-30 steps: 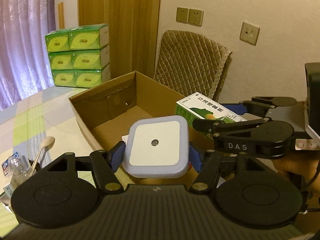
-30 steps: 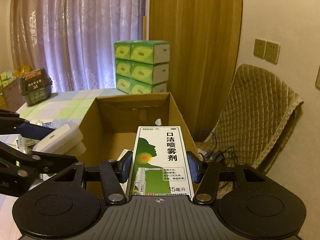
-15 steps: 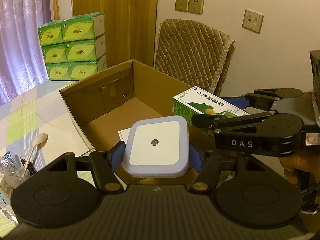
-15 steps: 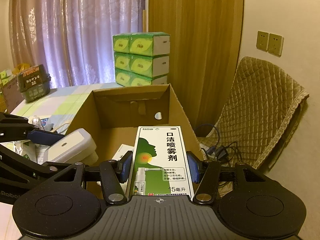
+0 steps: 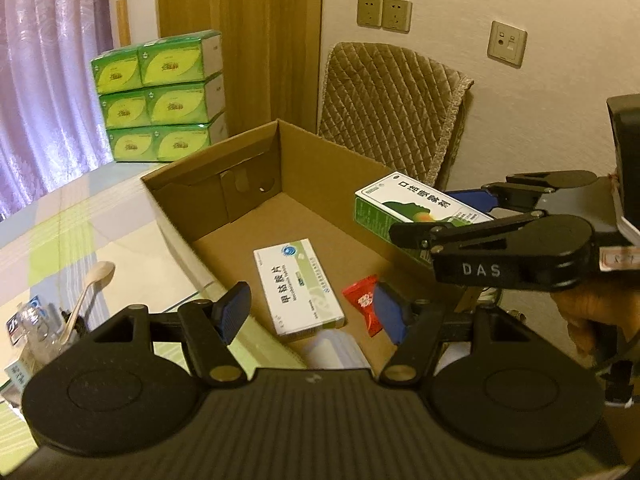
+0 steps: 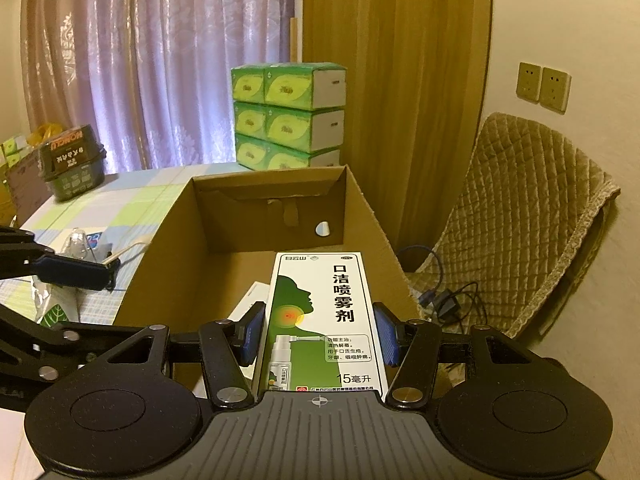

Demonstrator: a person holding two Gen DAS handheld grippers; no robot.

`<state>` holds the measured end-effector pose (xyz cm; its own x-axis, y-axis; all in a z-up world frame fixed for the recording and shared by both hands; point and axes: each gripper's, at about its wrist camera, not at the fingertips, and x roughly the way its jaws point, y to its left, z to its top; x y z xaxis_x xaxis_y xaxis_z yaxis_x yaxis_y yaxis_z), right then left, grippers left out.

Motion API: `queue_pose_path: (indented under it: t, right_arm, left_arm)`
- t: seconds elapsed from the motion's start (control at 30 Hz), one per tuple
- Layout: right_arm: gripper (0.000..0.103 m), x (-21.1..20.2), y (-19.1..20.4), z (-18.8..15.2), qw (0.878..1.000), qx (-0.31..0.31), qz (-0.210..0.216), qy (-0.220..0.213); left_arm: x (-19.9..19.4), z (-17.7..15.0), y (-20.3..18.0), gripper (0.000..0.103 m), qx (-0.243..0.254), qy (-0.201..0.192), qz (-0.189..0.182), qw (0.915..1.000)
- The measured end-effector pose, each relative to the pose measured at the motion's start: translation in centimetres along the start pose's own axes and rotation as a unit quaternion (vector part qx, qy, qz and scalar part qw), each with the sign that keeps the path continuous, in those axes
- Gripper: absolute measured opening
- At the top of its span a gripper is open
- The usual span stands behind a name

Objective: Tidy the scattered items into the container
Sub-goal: 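Carry both items over the cardboard box and release them inside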

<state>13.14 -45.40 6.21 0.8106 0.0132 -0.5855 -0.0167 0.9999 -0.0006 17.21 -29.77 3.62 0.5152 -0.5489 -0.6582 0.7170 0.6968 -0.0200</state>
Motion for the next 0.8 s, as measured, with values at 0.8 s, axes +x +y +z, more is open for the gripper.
queue_pose_path:
  t: [0.8]
  right_arm:
    - [0.058,1.2,2.2,0.8,1.0,0.003,0.027,0.006]
  left_arm:
    - [-3.0,-2.9,3.2,0.066,-0.048,-0.001,0.018,0.9987]
